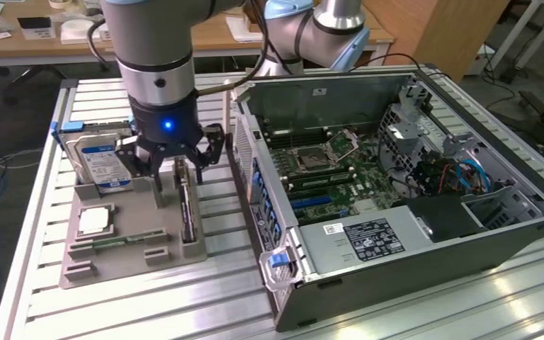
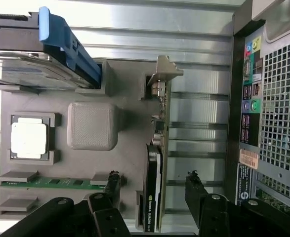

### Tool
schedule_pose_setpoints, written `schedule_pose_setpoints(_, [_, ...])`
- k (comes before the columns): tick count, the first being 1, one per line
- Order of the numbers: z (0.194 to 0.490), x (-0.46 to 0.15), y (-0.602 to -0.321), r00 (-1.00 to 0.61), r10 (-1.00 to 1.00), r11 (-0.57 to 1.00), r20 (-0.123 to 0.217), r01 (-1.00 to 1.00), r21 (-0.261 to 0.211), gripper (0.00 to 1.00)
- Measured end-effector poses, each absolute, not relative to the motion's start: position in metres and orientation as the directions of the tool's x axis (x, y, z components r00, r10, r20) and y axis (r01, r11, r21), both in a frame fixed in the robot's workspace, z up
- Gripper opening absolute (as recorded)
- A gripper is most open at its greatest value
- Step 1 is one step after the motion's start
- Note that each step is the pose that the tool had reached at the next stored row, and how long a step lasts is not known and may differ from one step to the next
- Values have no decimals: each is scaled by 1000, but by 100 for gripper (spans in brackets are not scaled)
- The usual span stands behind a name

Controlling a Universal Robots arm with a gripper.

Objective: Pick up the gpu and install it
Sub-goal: 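Pick up the gpu and move the gpu toward the slot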

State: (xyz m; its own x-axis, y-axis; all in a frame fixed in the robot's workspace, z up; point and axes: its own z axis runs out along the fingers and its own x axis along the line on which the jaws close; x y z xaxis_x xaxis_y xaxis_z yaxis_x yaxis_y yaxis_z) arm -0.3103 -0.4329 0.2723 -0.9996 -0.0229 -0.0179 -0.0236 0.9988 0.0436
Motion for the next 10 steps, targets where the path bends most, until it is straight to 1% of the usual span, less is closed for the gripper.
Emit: schedule_pose_setpoints(10, [254, -310, -433, -1000, -24, 999, -18, -25, 44, 65])
